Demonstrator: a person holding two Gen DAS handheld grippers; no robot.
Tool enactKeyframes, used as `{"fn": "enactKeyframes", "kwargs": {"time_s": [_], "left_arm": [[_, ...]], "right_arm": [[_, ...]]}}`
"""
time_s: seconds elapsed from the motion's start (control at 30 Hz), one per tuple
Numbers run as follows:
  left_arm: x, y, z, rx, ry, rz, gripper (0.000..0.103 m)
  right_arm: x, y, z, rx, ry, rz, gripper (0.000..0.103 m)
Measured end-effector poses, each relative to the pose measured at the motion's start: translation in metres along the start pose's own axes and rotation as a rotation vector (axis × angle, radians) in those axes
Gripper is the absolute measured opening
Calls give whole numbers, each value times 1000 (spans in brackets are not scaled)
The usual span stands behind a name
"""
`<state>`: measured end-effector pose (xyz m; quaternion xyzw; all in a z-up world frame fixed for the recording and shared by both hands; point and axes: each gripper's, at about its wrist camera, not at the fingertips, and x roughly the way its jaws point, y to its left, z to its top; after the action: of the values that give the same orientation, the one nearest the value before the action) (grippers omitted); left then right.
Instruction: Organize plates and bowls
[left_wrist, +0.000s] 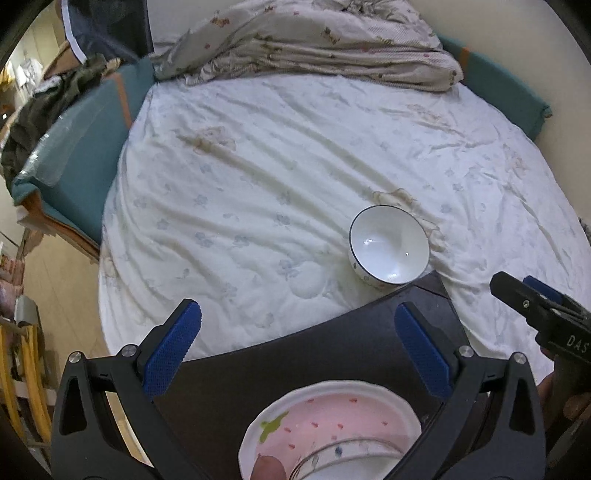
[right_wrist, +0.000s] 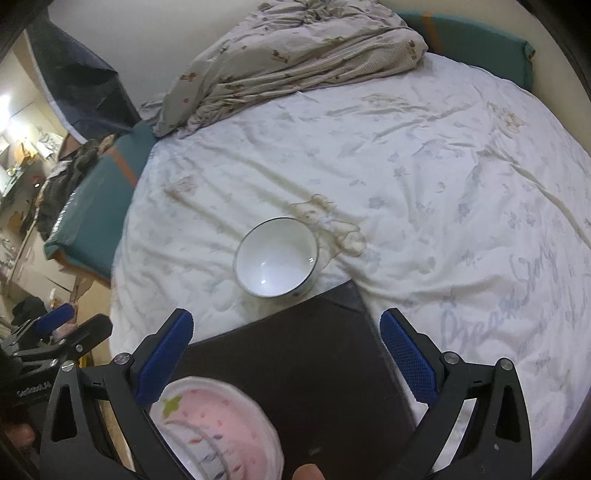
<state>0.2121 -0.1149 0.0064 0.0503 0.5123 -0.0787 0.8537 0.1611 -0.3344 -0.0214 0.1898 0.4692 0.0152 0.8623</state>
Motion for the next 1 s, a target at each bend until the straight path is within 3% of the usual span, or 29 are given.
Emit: {"fn": "enactKeyframes", "kwargs": {"time_s": [0.2, 0.43, 0.63, 0.73, 0.8, 0.87, 1.0], "left_arm": [[40, 2, 21, -10, 36, 25, 103], [91, 8, 40, -86, 111, -42, 103], [127, -3, 47, -111, 172, -109, 101], [143, -15, 47, -79, 202, -109, 91], [154, -20, 46, -75, 229, -114, 79], [163, -23, 45, -73, 252, -125, 74], [177, -35, 43, -25, 289, -114, 57]], "right_arm": [[27, -13, 16, 47, 30, -32, 103], [66, -17, 30, 2, 42, -99, 103], [106, -35, 33, 126, 127, -31, 103], [123, -40, 34, 166, 171, 1, 102], [130, -43, 34, 179, 194, -8, 101], [139, -47, 33, 183, 221, -20, 95], [155, -58, 30, 203, 282, -30, 68]]}}
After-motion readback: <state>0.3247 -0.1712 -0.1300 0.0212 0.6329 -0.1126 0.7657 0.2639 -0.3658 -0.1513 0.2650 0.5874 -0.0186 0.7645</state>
